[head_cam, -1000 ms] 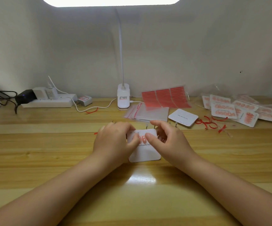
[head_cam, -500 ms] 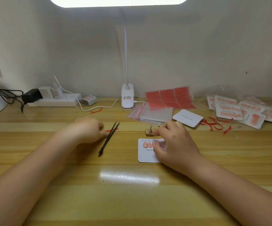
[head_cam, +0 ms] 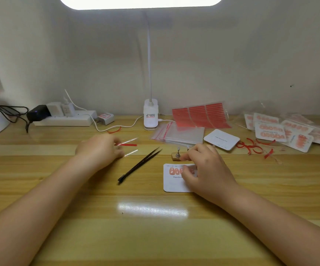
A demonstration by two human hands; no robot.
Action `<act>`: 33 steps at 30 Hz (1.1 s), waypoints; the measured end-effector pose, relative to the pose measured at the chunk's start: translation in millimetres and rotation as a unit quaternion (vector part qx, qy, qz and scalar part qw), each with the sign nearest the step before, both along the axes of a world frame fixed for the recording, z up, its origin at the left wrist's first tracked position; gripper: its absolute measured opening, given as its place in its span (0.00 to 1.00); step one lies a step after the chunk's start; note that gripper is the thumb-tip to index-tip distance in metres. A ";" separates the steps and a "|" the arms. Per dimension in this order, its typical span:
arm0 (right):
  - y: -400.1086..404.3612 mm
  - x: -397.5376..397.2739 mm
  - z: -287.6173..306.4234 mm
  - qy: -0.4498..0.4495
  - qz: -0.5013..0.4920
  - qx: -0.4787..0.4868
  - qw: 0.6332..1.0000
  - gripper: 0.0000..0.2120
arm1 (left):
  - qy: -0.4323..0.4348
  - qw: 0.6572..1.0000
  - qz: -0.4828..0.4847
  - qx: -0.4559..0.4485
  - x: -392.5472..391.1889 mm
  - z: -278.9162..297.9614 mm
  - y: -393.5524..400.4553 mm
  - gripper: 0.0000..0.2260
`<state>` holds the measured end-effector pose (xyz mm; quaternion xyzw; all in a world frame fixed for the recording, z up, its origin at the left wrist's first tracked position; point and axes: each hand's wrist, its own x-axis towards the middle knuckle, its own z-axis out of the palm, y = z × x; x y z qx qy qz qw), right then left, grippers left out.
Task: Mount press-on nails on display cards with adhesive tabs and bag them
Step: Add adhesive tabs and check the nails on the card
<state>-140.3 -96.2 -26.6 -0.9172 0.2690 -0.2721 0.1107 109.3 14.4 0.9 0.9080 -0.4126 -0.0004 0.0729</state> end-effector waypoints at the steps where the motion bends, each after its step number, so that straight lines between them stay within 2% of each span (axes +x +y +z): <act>1: -0.2 -0.2 0.1 -0.002 0.001 0.002 1.000 0.10 | -0.014 1.000 0.021 -0.018 2.6 2.8 1.7 0.17; 4: 0.0 -1.5 0.2 -0.018 0.005 0.009 1.000 0.09 | -0.075 0.989 0.059 -0.115 6.2 16.4 8.4 0.16; 6: -0.3 -2.1 1.7 -0.039 0.008 0.017 0.999 0.09 | -0.023 0.975 -0.004 -0.220 -4.1 26.4 10.1 0.18; 8: 0.2 -2.6 5.1 -0.084 0.011 0.039 0.996 0.12 | 0.042 0.953 -0.100 -0.282 -26.4 37.3 10.6 0.20; 11: 3.1 -4.1 17.7 -0.196 0.020 0.079 0.977 0.17 | 0.028 0.941 -0.187 -0.280 -56.7 47.2 12.0 0.22; 14: 8.4 -7.6 37.3 -0.268 0.041 0.025 0.962 0.21 | -0.046 0.935 -0.234 -0.263 -72.5 52.6 16.0 0.22; 17: 13.1 -10.4 51.6 -0.242 0.068 -0.123 0.960 0.25 | -0.087 0.922 -0.276 -0.256 -85.3 59.0 21.1 0.18; 19: 15.4 -9.3 54.0 -0.208 0.082 -0.171 0.960 0.25 | -0.101 0.910 -0.309 -0.256 -93.4 63.5 23.7 0.16; 22: 17.8 -6.4 50.3 -0.214 0.096 -0.145 0.961 0.20 | -0.114 0.892 -0.334 -0.282 -102.5 69.4 26.6 0.19; 26: 17.4 -6.7 46.0 -0.239 0.108 -0.120 0.958 0.14 | -0.103 0.890 -0.311 -0.317 -104.2 71.3 28.4 0.24; 31: 24.5 -9.3 50.3 -0.234 0.120 -0.010 0.965 0.17 | -0.149 0.882 -0.323 -0.308 -106.2 69.9 27.4 0.15; 33: 25.5 -9.5 53.2 -0.236 0.115 -0.019 0.965 0.16 | -0.173 0.881 -0.318 -0.304 -107.2 69.0 27.3 0.12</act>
